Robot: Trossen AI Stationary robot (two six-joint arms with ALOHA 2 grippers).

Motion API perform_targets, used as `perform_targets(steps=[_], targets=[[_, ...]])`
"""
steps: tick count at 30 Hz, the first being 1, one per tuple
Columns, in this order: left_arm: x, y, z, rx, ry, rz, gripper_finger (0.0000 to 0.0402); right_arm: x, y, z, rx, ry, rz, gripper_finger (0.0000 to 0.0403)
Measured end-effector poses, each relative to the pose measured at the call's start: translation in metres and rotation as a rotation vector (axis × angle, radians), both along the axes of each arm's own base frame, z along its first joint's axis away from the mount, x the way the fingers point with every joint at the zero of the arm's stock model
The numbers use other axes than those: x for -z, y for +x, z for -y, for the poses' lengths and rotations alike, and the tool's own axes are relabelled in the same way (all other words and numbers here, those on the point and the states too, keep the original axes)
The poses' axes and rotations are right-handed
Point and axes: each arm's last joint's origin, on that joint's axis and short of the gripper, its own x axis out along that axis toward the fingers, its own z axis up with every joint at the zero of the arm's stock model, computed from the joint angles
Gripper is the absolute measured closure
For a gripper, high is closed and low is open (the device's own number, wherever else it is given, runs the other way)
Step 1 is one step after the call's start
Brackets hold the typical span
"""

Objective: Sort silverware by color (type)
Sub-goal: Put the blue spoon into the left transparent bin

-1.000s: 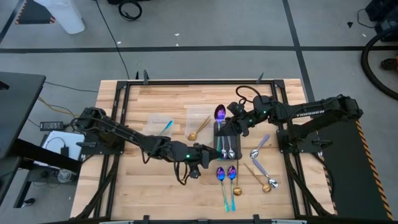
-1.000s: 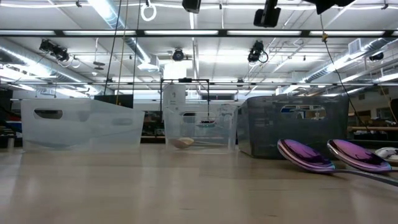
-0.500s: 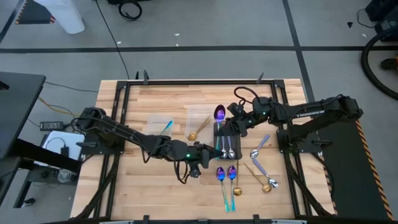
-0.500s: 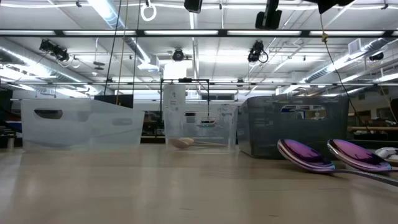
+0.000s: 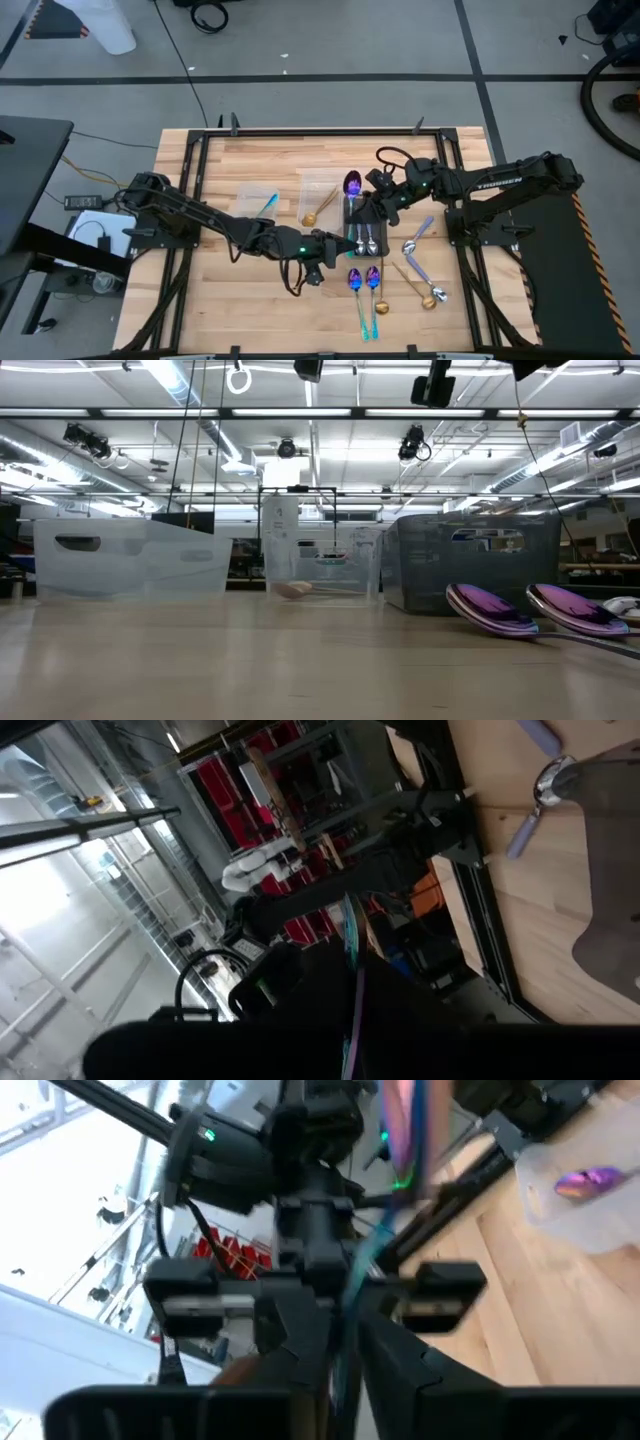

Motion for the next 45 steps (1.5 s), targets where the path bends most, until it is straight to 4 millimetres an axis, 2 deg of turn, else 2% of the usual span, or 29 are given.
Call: perform_targets(steps=[5, 11, 21, 34, 39, 45], targets=[[0.0, -0.003, 0.004, -0.081, -0.035, 0.01, 0.0391, 0.005, -0.001, -0.001, -0.041, -0.006, -0.046, 0.0302], [-0.001, -0.006, 0.011, -0.13, -0.243, 0.041, 0.0391, 0.007, -0.002, 0.0, -0.109, -0.012, -0.065, 0.0279], [0.002, -0.013, 0.02, -0.288, -0.548, 0.099, 0.039, 0.024, -0.005, 0.002, -0.072, -0.091, -0.211, 0.0281], [0.014, -0.017, 0.017, -0.438, -0.993, 0.132, 0.0389, 0.039, -0.01, -0.002, 0.05, -0.282, -0.339, 0.0281], [0.006, -0.028, 0.011, -0.505, -1.221, 0.158, 0.0389, 0.042, -0.012, -0.009, 0.106, -0.383, -0.356, 0.0281], [-0.014, -0.05, -0.006, -0.605, -1.456, 0.204, 0.0389, 0.044, -0.014, -0.019, 0.171, -0.525, -0.356, 0.0281]])
